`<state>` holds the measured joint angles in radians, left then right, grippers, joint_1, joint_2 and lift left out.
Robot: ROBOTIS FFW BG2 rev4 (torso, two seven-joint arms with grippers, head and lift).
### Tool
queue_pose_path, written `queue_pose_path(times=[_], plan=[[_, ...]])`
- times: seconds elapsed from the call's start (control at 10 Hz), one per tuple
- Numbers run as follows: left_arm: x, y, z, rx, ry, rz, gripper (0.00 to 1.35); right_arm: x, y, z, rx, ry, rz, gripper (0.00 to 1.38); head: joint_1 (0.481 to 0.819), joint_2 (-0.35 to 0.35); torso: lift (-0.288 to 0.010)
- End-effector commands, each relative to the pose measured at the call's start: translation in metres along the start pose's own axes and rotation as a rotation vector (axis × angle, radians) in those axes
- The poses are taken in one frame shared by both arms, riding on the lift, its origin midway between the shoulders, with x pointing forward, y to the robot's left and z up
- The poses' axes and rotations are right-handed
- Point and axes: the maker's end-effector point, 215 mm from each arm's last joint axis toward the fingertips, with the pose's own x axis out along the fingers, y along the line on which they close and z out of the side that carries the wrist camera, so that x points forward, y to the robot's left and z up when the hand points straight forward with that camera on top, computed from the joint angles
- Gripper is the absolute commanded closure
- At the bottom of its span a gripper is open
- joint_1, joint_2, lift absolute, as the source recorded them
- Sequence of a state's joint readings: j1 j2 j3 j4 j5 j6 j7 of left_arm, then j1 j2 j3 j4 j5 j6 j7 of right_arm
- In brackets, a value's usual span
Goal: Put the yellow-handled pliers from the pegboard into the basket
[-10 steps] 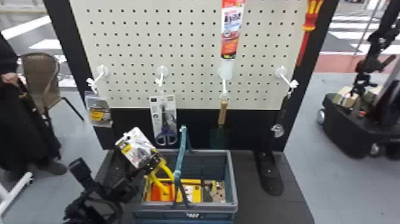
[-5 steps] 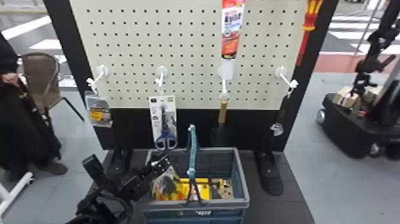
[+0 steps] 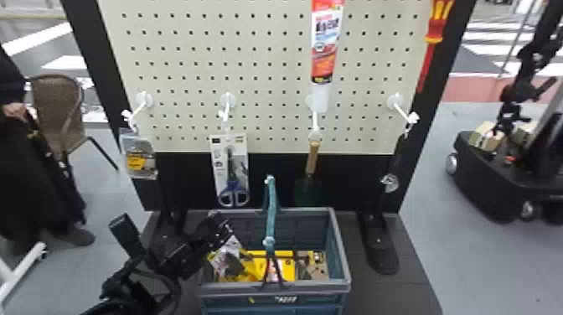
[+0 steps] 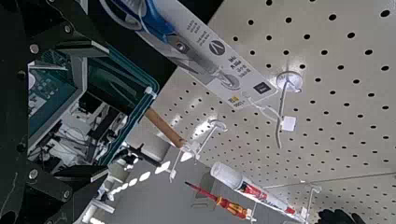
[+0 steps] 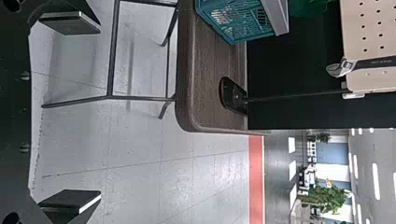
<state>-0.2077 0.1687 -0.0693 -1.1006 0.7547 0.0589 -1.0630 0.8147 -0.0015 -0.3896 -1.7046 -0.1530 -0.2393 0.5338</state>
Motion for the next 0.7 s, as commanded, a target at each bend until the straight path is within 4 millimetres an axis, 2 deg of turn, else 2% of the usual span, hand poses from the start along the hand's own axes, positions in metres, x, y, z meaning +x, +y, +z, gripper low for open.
queue_pose_path(times=[0.0,0.6], plan=[[-0.0003,-0.0005,-0.0006,-0.002,0.001,-0.001,0.38,-0.0002,0.0005,-0.0011,0.002,0.001,-0.001,0.06,0.549,0.0,-0.1],[-0.0017,-0.0007,0.0028,0.0,-0.001,0.0,0.38,-0.0002,0.0005,-0.0015,0.002,0.002,-0.001,0.06,0.549,0.0,-0.1]])
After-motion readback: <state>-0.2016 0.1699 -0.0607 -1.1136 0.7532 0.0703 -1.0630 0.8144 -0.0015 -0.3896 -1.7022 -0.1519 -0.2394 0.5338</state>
